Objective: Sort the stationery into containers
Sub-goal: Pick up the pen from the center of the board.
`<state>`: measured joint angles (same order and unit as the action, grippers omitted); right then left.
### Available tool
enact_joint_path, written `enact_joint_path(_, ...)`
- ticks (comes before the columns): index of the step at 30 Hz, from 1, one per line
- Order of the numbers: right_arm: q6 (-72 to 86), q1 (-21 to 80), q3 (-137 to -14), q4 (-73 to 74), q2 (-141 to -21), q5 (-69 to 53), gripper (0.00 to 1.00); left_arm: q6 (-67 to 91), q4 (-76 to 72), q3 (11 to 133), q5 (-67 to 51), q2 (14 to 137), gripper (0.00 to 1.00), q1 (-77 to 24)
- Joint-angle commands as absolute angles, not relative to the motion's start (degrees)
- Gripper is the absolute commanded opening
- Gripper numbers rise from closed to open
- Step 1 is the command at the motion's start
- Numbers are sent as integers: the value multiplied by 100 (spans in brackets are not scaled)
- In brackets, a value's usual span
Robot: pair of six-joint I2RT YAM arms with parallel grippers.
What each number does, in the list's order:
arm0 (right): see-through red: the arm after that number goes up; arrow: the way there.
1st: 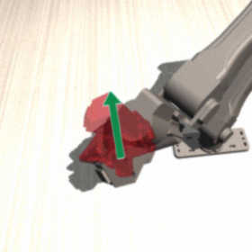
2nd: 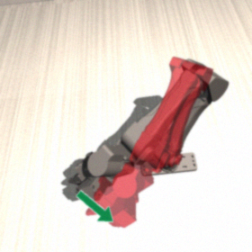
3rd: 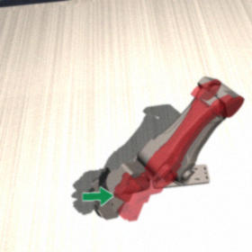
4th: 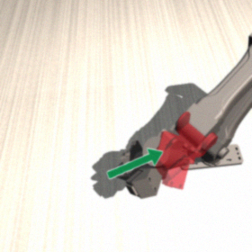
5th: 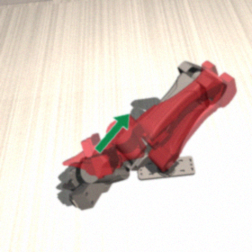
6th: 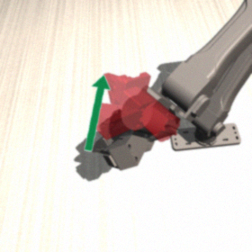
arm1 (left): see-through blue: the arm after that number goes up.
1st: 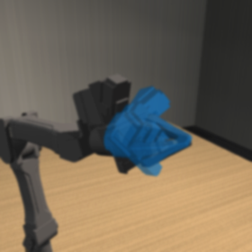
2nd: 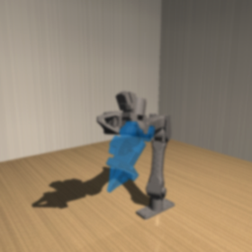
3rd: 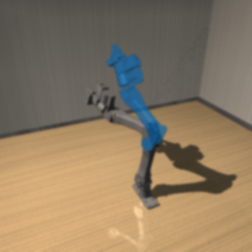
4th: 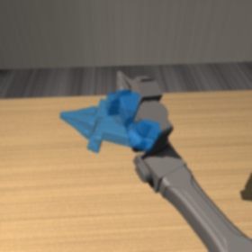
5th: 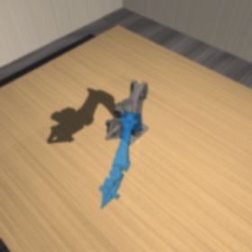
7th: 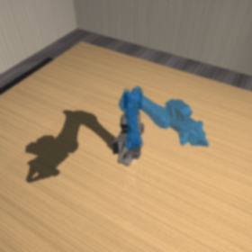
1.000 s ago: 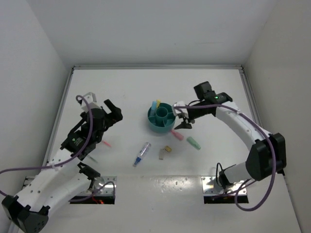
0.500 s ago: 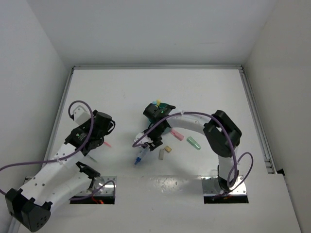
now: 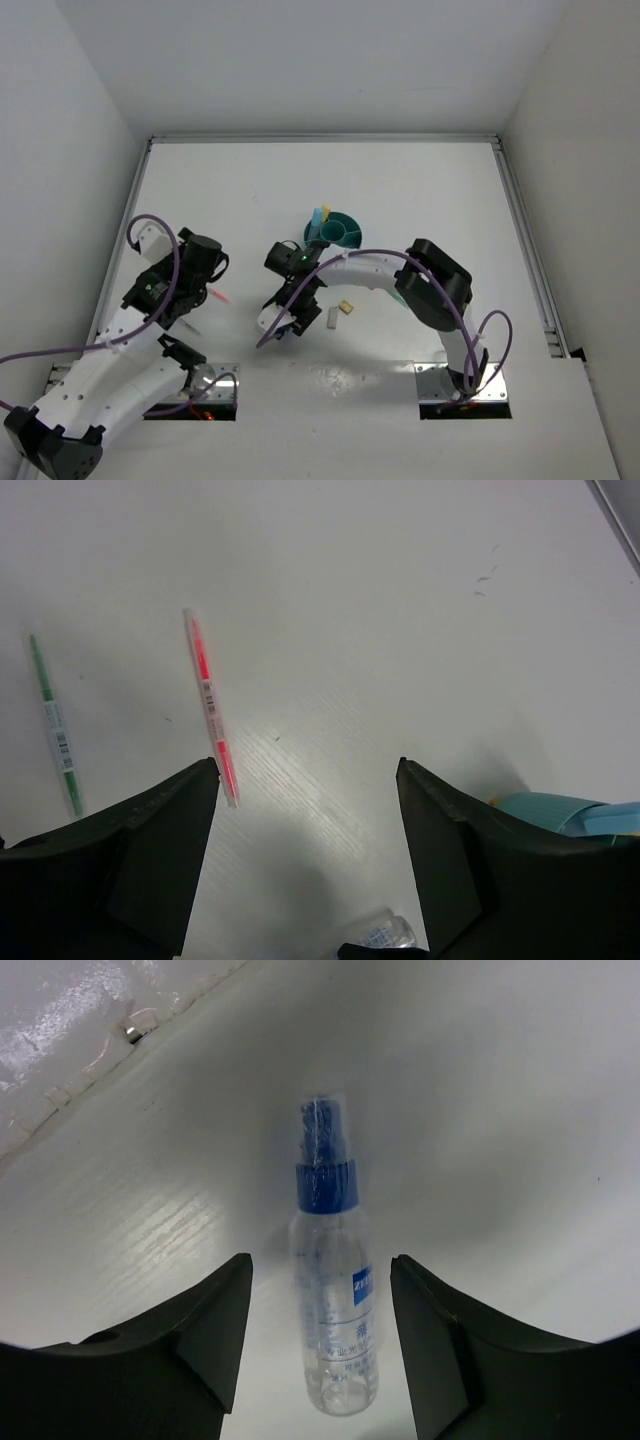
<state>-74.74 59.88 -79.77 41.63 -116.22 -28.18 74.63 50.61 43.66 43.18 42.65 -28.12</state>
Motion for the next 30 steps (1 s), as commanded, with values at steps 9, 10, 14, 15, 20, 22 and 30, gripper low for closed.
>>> enact_joint_path(9, -6943, 6784, -8042, 3639, -11953, -634, 59, 7479, 5123, 4500, 4404, 3946, 78, -2751)
enact_joint_path(10, -6943, 6785, -8120, 3639, -12084, -468, 59, 7479, 5124, 4500, 4403, 3946, 78, -2751)
enact_joint_path(14, -6943, 6838, -8323, 3858, -12269, -414, 54, 7479, 5177, 4500, 4403, 3832, 78, -2751)
enact_joint_path(15, -6943, 6838, -8323, 3858, -12270, -300, 52, 7479, 5177, 4500, 4403, 3832, 78, -2751)
enact_joint_path(20, -6943, 6891, -8323, 4032, -12270, -246, 22, 7479, 5229, 4500, 4403, 3648, 78, -2751)
enact_joint_path(22, -6943, 6891, -8393, 4209, -12270, -333, 18, 7479, 5229, 4500, 4351, 3647, 78, -2751)
enact_joint_path(30, -4904, 6759, -8703, 3519, -11246, -1669, 0, 7479, 5229, 4500, 4351, 3700, 78, -2751)
